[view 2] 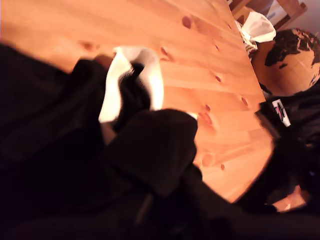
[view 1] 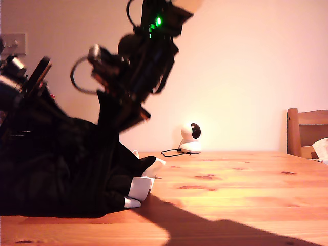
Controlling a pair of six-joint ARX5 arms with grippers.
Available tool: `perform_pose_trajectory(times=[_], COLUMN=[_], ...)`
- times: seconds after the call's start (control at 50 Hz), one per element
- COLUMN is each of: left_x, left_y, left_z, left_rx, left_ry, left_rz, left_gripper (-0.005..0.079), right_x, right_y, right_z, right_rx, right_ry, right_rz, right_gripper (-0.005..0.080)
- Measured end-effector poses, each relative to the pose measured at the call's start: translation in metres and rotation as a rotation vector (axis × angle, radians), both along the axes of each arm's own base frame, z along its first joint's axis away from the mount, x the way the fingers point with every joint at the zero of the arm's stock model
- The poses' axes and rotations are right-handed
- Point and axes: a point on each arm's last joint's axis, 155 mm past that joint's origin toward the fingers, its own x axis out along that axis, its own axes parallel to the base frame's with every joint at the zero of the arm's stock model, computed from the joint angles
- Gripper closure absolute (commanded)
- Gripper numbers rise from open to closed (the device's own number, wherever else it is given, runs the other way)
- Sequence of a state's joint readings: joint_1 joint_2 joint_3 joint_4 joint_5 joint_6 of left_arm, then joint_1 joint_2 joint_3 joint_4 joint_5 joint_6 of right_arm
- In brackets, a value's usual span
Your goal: Fold the shorts in front of you. After folding it, place it to the right side.
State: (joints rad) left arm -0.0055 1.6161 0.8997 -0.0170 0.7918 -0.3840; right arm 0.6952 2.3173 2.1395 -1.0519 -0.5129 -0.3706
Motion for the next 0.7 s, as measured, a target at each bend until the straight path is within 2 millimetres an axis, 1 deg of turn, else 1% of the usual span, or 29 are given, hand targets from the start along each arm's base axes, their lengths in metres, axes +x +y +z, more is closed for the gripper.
perform_pose_trajectory(times=[0.06,0.12,0.2,0.3,0.44,0.6,0.7], left_x=[0.004,0.007,0.006,0.007,0.017,0.028,0.032], left_y=[0.005,0.010,0.013,0.017,0.026,0.041,0.053], left_z=[0.003,0.005,0.005,0.005,0.013,0.022,0.022], left_rx=[0.026,0.046,0.082,0.115,0.175,0.282,0.357], left_ry=[0.005,0.014,0.012,0.012,-0.024,-0.061,-0.064], left_rz=[0.015,0.032,0.028,0.034,0.048,0.071,0.100], left_gripper=[0.0481,0.0431,0.0397,0.0397,0.0397,0.0397,0.0397], right_x=[0.002,0.002,0.001,0.001,0.001,0.002,0.006], right_y=[0.002,0.002,0.001,0.001,0.001,0.001,0.002], right_z=[0.005,0.006,0.006,0.006,0.007,0.007,0.007], right_rx=[0.009,0.011,0.007,0.007,0.008,0.009,0.007], right_ry=[-0.009,-0.011,-0.007,-0.009,-0.008,-0.009,-0.018], right_rz=[0.000,0.000,0.000,0.000,-0.003,-0.006,-0.022], right_gripper=[0.0763,0.0763,0.0763,0.0763,0.0763,0.0763,0.0763])
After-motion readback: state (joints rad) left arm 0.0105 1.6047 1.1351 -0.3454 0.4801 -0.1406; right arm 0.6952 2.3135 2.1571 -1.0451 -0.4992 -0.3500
